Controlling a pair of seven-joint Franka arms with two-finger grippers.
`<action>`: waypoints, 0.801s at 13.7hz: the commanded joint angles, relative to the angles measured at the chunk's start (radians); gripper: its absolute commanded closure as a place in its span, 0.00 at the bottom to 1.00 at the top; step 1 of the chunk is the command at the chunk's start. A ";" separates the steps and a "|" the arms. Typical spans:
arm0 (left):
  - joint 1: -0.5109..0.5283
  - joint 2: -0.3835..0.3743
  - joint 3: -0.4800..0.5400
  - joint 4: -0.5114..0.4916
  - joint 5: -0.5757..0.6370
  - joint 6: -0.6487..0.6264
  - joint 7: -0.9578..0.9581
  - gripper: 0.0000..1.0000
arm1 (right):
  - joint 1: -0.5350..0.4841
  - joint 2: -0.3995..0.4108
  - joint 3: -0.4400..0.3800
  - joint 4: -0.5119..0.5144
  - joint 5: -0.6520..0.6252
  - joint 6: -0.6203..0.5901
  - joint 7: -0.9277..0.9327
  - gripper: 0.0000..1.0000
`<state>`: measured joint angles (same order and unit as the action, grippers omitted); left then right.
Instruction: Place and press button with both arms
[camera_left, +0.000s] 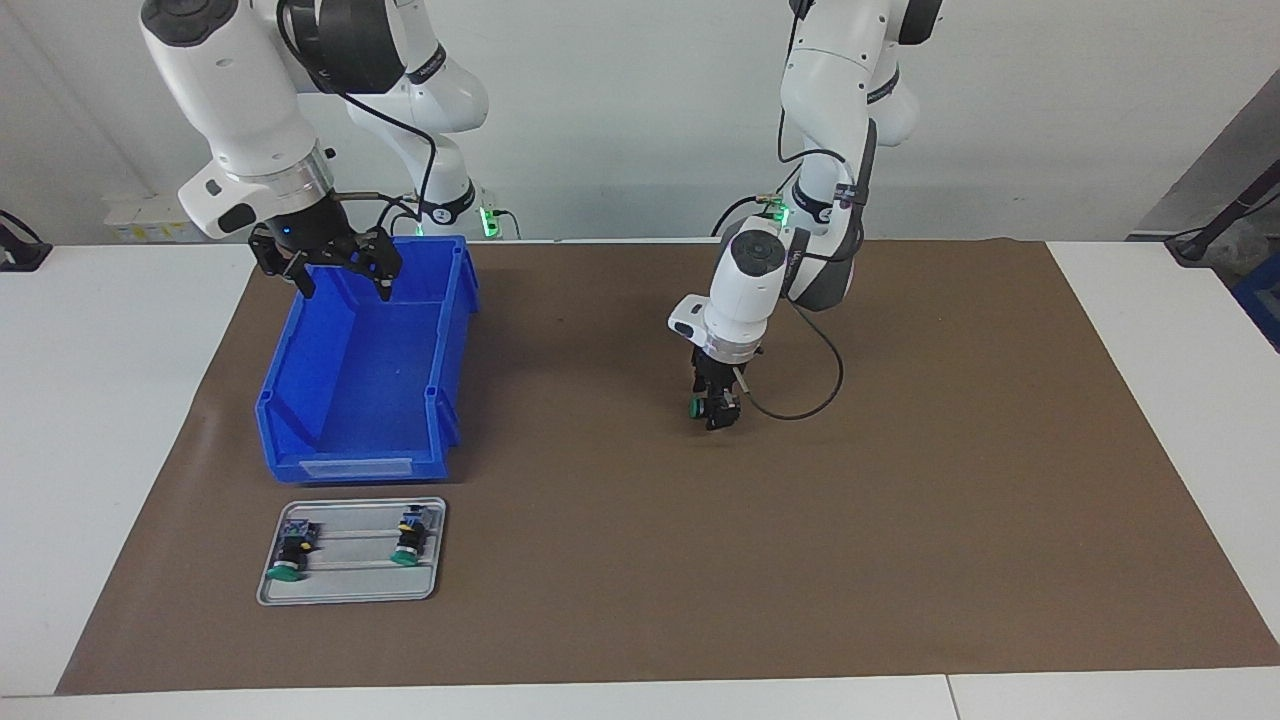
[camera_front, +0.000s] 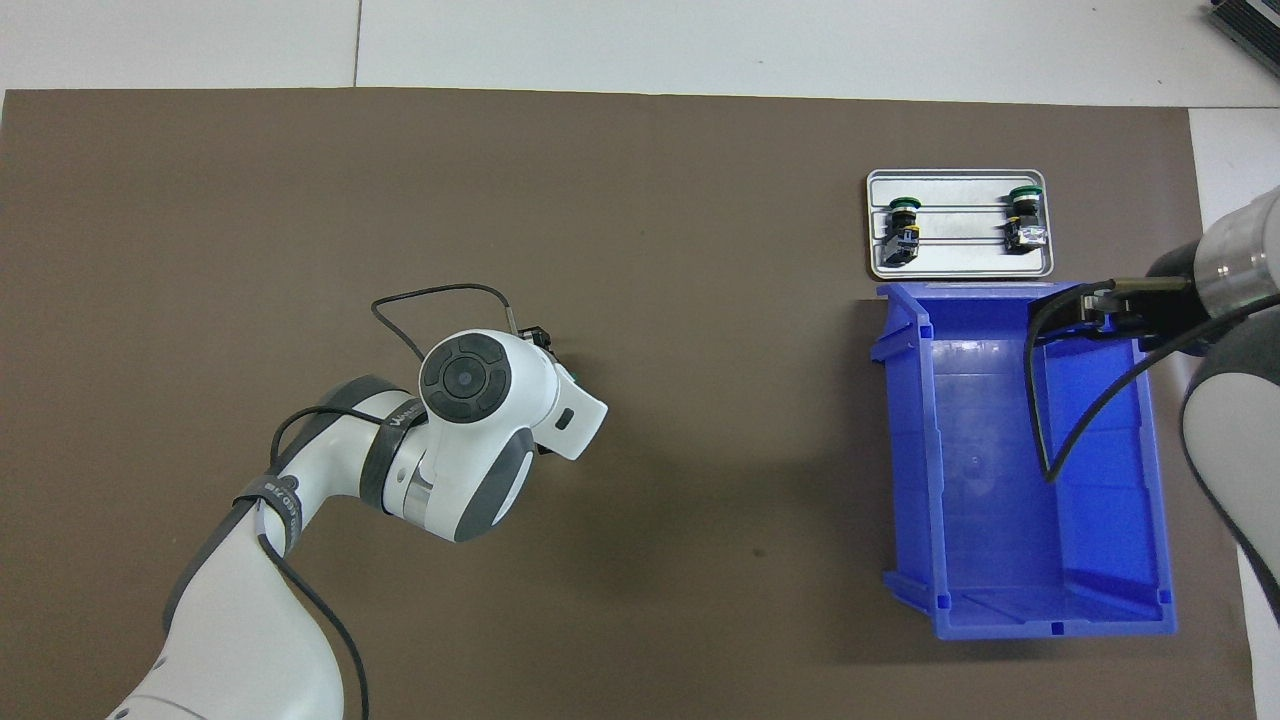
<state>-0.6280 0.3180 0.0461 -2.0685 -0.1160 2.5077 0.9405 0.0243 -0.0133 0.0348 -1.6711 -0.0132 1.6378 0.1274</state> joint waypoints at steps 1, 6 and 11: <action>-0.021 -0.002 0.015 -0.012 0.013 0.034 0.004 0.20 | -0.007 -0.008 0.004 -0.006 0.018 -0.003 -0.023 0.00; -0.033 0.004 0.015 -0.010 0.012 0.060 0.000 0.29 | -0.007 -0.008 0.004 -0.006 0.018 -0.003 -0.025 0.00; -0.027 0.006 0.020 -0.005 0.012 0.056 0.001 0.54 | -0.007 -0.008 0.004 -0.006 0.018 -0.003 -0.025 0.00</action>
<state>-0.6453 0.3182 0.0478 -2.0681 -0.1160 2.5393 0.9405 0.0243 -0.0133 0.0348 -1.6711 -0.0132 1.6378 0.1273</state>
